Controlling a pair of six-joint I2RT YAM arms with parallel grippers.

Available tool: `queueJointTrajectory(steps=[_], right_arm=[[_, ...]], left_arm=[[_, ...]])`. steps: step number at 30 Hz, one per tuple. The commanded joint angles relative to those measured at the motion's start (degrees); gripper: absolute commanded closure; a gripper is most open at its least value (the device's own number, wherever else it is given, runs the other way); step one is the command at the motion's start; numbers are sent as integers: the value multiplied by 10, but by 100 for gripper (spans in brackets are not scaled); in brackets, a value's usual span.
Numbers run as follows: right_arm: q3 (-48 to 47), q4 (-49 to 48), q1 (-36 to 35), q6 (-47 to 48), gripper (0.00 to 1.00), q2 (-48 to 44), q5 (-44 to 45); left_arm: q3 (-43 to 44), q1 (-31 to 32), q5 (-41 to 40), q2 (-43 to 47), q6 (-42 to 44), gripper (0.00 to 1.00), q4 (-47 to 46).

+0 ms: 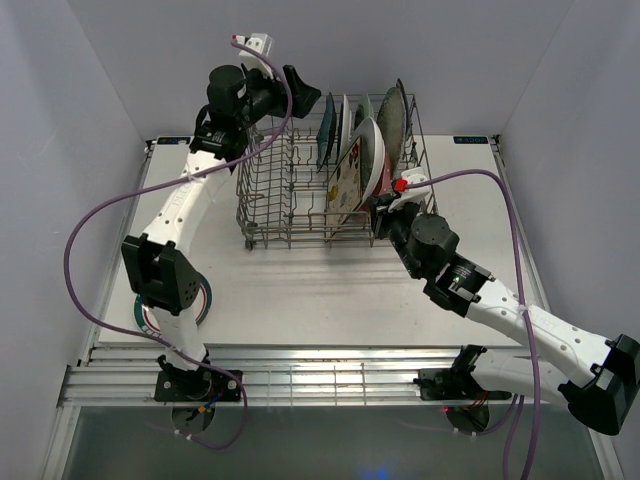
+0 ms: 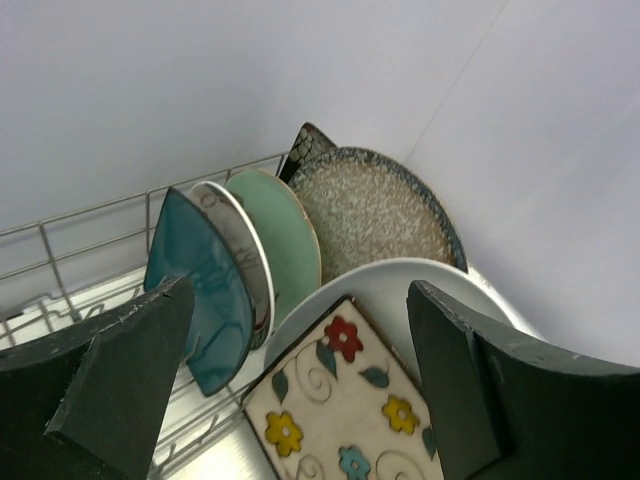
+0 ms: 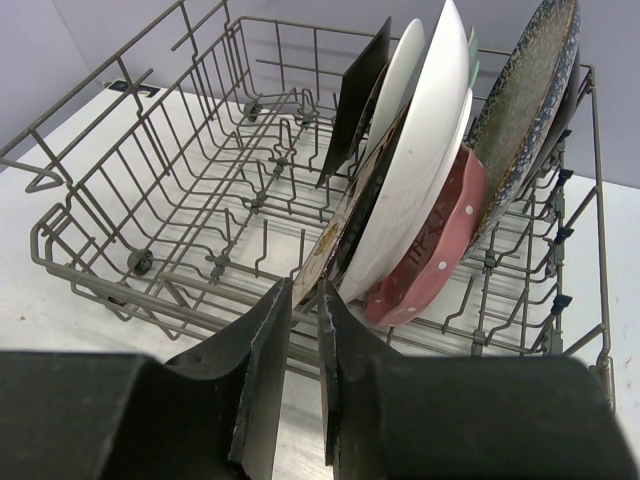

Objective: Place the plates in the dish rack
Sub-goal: Pick up the plate from the corner of the board.

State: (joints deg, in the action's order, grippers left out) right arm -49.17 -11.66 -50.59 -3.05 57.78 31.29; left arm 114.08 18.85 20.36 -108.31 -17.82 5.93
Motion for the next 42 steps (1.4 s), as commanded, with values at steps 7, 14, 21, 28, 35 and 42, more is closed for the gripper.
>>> queueJointTrajectory(steps=[7, 14, 21, 28, 35, 42], right_arm=[[-3, -13, 4, -6, 77, 3, -3], [-6, -13, 4, -6, 77, 6, -7], [-7, -13, 4, -5, 77, 9, -7], [-8, -11, 5, -6, 77, 13, -8], [-7, -8, 4, -5, 77, 15, -7], [-5, -6, 4, -8, 77, 10, -11]], left_arm=[[-176, -12, -16, 209, 94, 2, -55], [-298, -13, -64, 333, 164, 2, -104], [-366, -13, -53, 408, 219, 2, -64], [-436, -13, -62, 487, 274, 2, -27], [-503, -13, -88, 554, 332, 2, 22], [-570, -13, -113, 613, 371, 2, 54]])
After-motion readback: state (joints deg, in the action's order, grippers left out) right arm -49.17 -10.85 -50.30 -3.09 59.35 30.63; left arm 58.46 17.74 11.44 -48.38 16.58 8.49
